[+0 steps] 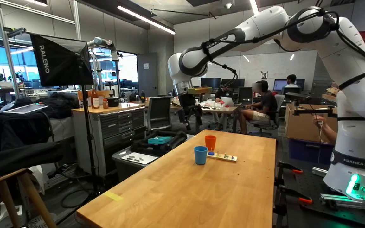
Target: Put the blue cup in the orange cup
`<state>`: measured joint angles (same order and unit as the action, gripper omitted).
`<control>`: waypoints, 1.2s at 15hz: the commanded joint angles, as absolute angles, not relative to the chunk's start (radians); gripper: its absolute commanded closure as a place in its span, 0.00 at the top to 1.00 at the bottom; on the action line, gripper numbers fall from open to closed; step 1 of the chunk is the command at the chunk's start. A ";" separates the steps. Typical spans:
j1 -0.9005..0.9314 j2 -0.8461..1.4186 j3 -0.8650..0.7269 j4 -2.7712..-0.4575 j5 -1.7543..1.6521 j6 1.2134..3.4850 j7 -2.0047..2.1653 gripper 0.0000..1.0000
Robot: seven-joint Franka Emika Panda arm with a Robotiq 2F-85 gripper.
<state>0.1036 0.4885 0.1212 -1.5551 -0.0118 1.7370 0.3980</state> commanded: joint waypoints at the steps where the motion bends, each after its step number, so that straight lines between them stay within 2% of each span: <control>1: 0.132 0.488 0.088 -1.552 0.003 1.734 0.389 1.00; 6: 0.127 0.497 0.027 -1.646 -0.055 2.104 0.404 1.00; 9: 0.127 0.491 -0.013 -1.711 -0.075 2.237 0.414 1.00; 18: 0.149 0.456 -0.051 -1.902 -0.126 2.300 0.472 1.00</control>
